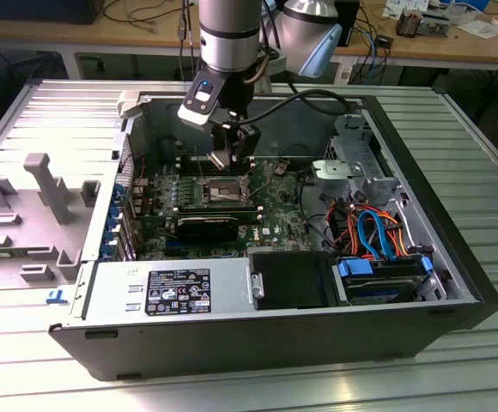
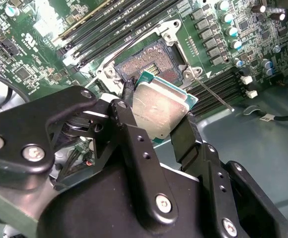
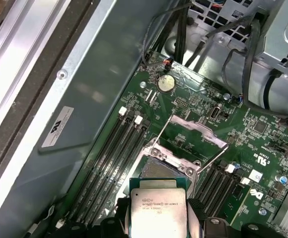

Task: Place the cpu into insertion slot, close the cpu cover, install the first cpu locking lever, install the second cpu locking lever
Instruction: 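Place the cpu into insertion slot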

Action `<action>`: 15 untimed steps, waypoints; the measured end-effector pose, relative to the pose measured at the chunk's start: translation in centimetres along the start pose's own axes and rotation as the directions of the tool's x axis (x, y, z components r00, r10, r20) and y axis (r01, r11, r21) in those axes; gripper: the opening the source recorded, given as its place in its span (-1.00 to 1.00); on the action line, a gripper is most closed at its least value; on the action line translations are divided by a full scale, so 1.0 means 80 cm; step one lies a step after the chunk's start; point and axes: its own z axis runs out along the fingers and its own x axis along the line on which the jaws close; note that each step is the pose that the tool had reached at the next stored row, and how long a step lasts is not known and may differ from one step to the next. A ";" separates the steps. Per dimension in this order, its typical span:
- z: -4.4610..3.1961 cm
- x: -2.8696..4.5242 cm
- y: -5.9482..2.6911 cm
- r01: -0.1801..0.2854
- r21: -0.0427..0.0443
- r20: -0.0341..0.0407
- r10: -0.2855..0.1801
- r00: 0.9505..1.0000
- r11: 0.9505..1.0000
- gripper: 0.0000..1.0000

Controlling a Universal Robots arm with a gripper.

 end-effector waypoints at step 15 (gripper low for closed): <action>0.0002 -0.0001 0.000 -0.063 -0.001 0.001 0.063 0.998 0.998 0.09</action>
